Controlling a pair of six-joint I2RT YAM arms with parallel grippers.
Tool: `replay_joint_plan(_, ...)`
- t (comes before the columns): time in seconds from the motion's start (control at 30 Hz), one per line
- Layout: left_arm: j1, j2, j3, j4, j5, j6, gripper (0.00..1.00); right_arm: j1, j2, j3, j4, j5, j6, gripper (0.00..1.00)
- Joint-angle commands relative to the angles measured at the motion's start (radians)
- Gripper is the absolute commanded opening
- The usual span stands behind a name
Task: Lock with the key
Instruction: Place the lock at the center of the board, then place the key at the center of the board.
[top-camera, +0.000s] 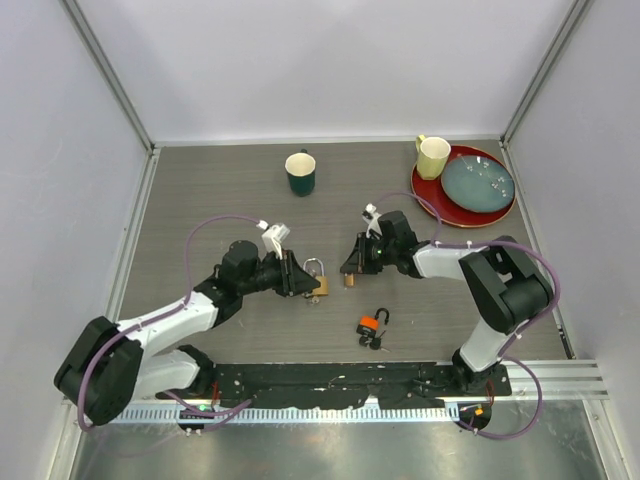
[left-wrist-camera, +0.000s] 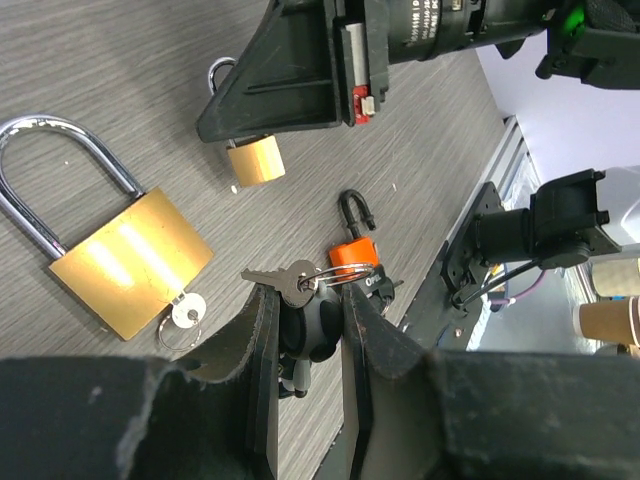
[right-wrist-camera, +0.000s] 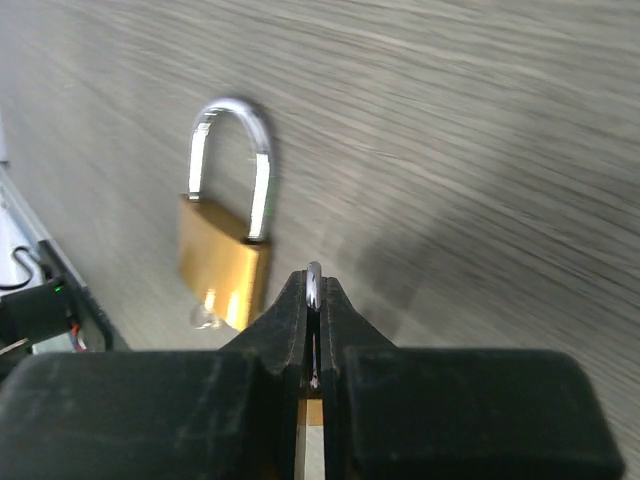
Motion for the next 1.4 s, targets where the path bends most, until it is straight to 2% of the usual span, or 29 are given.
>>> replay_joint_plan(0.0, 0.004, 0.033, 0.043, 0.070, 0.044, -0.011, 0.00, -0.024, 0.028, -0.005, -0.028, 0.063, -0.029, 0.01)
replay_joint_plan(0.2, 0.004, 0.087, 0.058, 0.099, 0.072, -0.028, 0.00, -0.047, 0.043, -0.005, -0.088, 0.152, -0.061, 0.04)
replay_joint_plan(0.23, 0.004, 0.094, 0.060, 0.105, 0.075, -0.029, 0.00, -0.048, 0.046, -0.004, -0.097, 0.162, -0.070, 0.13)
replay_joint_plan(0.4, 0.004, 0.123, 0.069, 0.122, 0.093, -0.036, 0.00, -0.066, 0.052, -0.002, -0.146, 0.200, -0.073, 0.27)
replay_joint_plan(0.43, 0.004, 0.128, 0.069, 0.122, 0.092, -0.036, 0.00, -0.068, 0.049, -0.007, -0.152, 0.217, -0.072, 0.33)
replay_joint_plan(0.63, 0.002, 0.162, 0.071, 0.161, 0.099, -0.054, 0.00, -0.094, -0.023, -0.056, -0.181, 0.269, -0.073, 0.47)
replay_joint_plan(0.83, 0.004, 0.211, 0.101, 0.191, 0.107, -0.071, 0.00, -0.096, -0.046, -0.076, -0.204, 0.232, -0.078, 0.49)
replay_joint_plan(1.1, 0.002, 0.329, 0.172, 0.242, 0.105, -0.123, 0.00, -0.088, -0.038, -0.134, -0.134, 0.093, -0.035, 0.50)
replay_joint_plan(1.37, 0.002, 0.443, 0.250, 0.250, 0.102, -0.166, 0.00, -0.063, -0.069, -0.166, -0.097, 0.041, 0.017, 0.51)
